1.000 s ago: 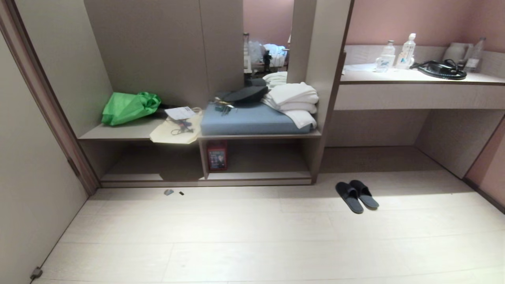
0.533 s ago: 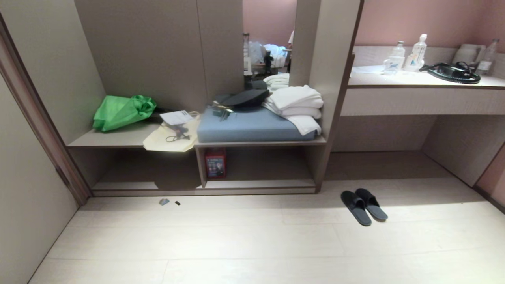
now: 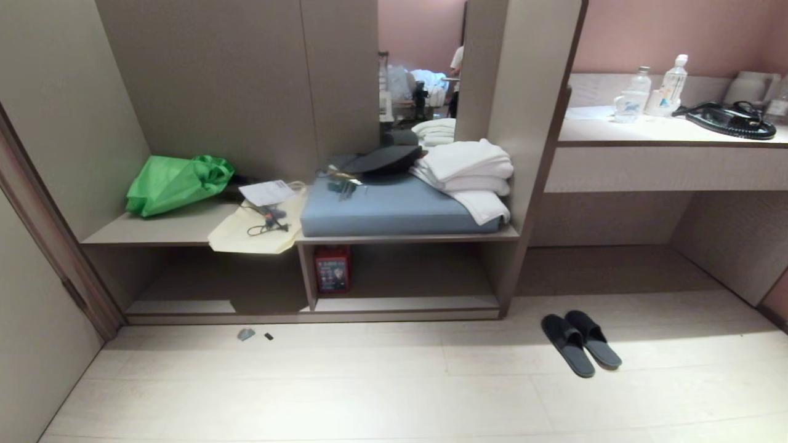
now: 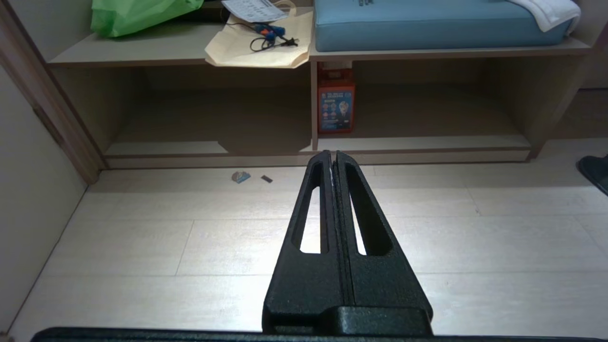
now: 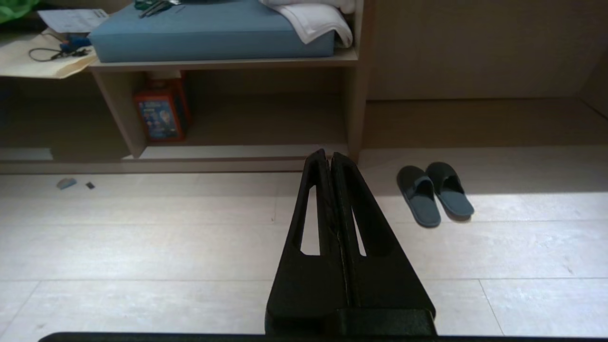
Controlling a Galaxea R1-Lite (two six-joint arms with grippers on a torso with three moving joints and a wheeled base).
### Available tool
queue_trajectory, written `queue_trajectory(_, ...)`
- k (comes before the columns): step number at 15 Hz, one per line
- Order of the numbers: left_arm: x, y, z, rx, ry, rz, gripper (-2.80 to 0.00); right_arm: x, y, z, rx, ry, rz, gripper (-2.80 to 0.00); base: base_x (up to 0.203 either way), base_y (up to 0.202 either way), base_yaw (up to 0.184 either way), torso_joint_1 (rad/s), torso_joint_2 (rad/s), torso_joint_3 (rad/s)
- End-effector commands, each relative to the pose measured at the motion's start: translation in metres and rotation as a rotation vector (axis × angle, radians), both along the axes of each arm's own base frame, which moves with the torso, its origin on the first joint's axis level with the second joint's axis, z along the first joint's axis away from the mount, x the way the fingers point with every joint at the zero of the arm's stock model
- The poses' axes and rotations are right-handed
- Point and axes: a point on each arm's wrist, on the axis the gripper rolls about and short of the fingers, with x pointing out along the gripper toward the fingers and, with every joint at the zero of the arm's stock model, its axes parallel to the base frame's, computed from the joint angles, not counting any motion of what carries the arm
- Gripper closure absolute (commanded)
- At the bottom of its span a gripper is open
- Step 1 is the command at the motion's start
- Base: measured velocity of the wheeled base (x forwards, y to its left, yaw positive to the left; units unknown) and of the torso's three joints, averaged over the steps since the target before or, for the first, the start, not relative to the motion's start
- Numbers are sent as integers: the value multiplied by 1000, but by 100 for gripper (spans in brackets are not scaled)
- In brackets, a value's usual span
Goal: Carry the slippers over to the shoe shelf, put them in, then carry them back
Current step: Pick up the slippers on the floor
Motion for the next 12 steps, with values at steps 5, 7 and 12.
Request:
queue_trajectory(5, 0, 0, 0, 0, -1, 0, 0, 0, 0, 0, 0, 1, 1, 0, 195, 0, 0, 3, 3, -1)
queue_trajectory(7, 0, 0, 0, 0, 0, 0, 0, 0, 0, 0, 0, 0, 0, 0, 194, 0, -1, 4, 4, 1)
queue_trajectory(12, 0, 0, 0, 0, 0, 0, 0, 0, 0, 0, 0, 0, 1, 0, 196, 0, 1, 6, 1, 2)
